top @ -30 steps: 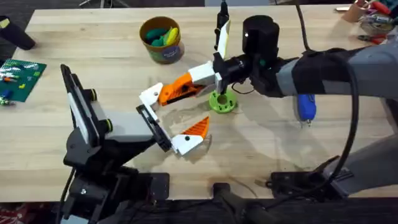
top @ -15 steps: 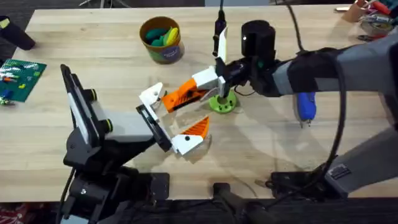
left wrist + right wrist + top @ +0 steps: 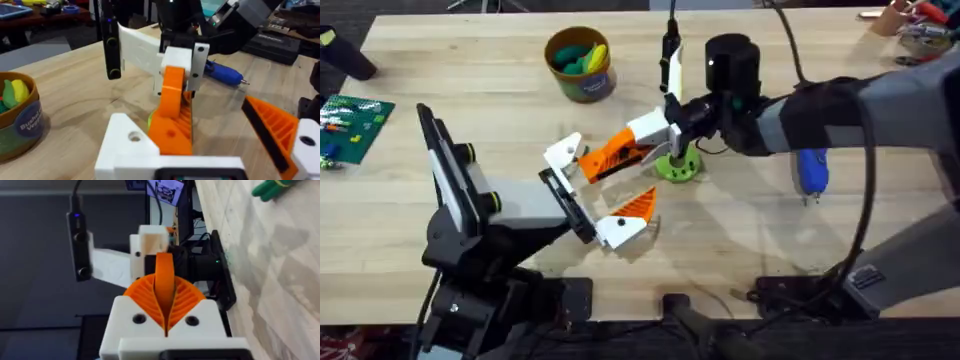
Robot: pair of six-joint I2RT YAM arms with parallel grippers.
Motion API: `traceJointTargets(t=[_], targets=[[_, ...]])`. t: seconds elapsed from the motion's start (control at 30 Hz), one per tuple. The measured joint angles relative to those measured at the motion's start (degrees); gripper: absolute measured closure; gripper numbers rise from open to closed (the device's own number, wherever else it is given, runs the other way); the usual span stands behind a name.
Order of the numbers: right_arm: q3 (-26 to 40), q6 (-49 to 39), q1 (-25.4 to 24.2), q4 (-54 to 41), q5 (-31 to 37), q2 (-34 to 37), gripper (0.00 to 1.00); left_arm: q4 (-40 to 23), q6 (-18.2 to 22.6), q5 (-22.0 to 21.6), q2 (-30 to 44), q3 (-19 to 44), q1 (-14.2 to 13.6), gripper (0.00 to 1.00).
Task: Pick up the gripper from the table and insert it into the empty holder that is missing its gripper. Then pick up a screw, insert it into the mounting hole, and use the screwdriver to tighten it. Finally, clean up the table by picking up the vegetable and placing it into the bucket.
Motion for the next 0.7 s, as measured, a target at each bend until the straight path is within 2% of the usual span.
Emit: traceJointTargets(t=[0.2,0.7], targets=[[0.3,1.1,-0.9,0.0,-0.1,-3.2,0.986,0.0,0.0,0.0,0.0,0.0,0.0,0.013],[0.4,1.7,-1.4,-0.2,-0.2,-3.3,0.986,0.0,0.0,0.0,0.0,0.0,0.0,0.015]])
